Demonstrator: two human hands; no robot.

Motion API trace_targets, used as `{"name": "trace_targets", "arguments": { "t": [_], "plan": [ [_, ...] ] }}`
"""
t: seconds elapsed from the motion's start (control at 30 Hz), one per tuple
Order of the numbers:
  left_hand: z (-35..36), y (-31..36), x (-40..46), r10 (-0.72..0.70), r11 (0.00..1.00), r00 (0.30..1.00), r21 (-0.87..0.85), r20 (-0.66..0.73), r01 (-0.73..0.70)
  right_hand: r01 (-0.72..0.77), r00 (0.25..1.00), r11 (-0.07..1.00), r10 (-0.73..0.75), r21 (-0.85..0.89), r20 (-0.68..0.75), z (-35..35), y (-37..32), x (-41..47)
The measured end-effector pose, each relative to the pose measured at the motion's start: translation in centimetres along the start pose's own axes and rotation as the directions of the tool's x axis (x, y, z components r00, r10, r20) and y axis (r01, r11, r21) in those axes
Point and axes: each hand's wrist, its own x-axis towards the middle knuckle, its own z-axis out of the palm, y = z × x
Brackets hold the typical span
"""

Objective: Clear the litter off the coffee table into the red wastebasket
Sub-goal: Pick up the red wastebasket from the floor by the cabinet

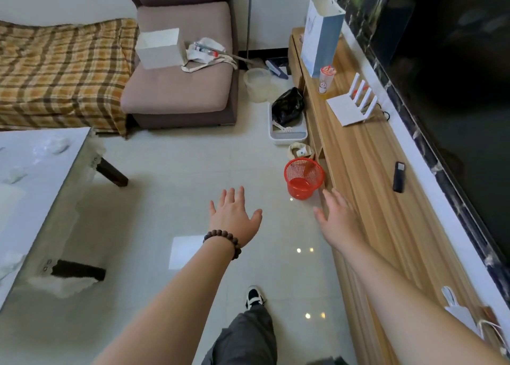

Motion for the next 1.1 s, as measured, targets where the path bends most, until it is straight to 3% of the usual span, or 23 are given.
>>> {"name": "trace_targets", "arguments": {
  "t": [0.23, 0.6, 0.9, 1.1],
  "plan": [
    [-1.7, 0.7, 12.0, 0.073, 0.997, 0.996, 0.009, 0.047, -0.074, -0.115, 0.993, 0.993, 0.115, -0.004, -0.006, 0.6, -0.7, 8.5],
    [1.5, 7.0, 28.3, 0.161, 0.982, 0.969, 0.068, 0.188, -0.176, -0.299, 0.954, 0.952, 0.298, 0.062, 0.025, 1.4, 4.5, 22.3],
    [4.6, 12.3, 41.3, 0.142, 0.976, 0.941, 0.118, 0.307, -0.185, -0.366, 0.922, 0.929, 0.354, 0.053, 0.158, 3.5, 7.9, 34.1],
    [11.3, 12.4, 47.2, 0.13, 0.979, 0.905, 0.091, 0.404, -0.181, -0.43, 0.873, 0.901, 0.398, 0.06, 0.281, 9.5, 10.5, 38.5]
  ]
}}
